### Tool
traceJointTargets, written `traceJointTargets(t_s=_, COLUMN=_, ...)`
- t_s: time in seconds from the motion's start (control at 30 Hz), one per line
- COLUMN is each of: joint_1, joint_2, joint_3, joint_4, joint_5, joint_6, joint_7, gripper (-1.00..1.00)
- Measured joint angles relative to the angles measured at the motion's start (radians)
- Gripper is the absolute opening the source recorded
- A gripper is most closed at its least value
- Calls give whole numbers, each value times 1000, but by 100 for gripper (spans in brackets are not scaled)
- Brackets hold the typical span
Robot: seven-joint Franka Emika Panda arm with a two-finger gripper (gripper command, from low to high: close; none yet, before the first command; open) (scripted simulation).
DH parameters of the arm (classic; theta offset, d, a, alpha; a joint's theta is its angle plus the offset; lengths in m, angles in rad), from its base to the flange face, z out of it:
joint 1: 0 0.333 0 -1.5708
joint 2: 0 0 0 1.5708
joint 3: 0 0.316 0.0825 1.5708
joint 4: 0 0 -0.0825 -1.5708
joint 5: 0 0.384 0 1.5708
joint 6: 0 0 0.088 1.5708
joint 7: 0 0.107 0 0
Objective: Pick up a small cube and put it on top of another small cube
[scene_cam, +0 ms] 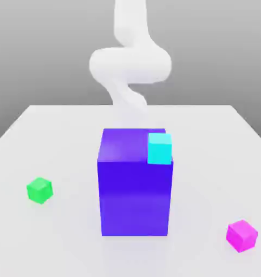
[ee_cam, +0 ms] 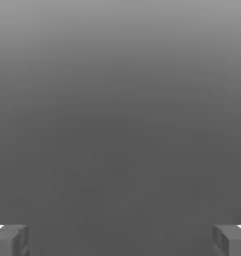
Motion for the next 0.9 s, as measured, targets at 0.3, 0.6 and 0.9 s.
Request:
traceJointTargets(t_s=0.3, joint_1=-6, joint_2=331, joint_3=167, joint_4=-46, joint_5=-102, joint_6=120, joint_7=121, gripper=0)
traceJointTargets(t_s=0.6, joint_1=48, joint_2=659, joint_3=282, joint_4=-90, joint_5=-217, joint_6=235, joint_7=251, gripper=0)
traceJointTargets(t_s=0.9, joint_1=147, joint_2=968, joint_3=341, joint_4=-138, joint_5=-247, joint_6=364, joint_7=320, gripper=0)
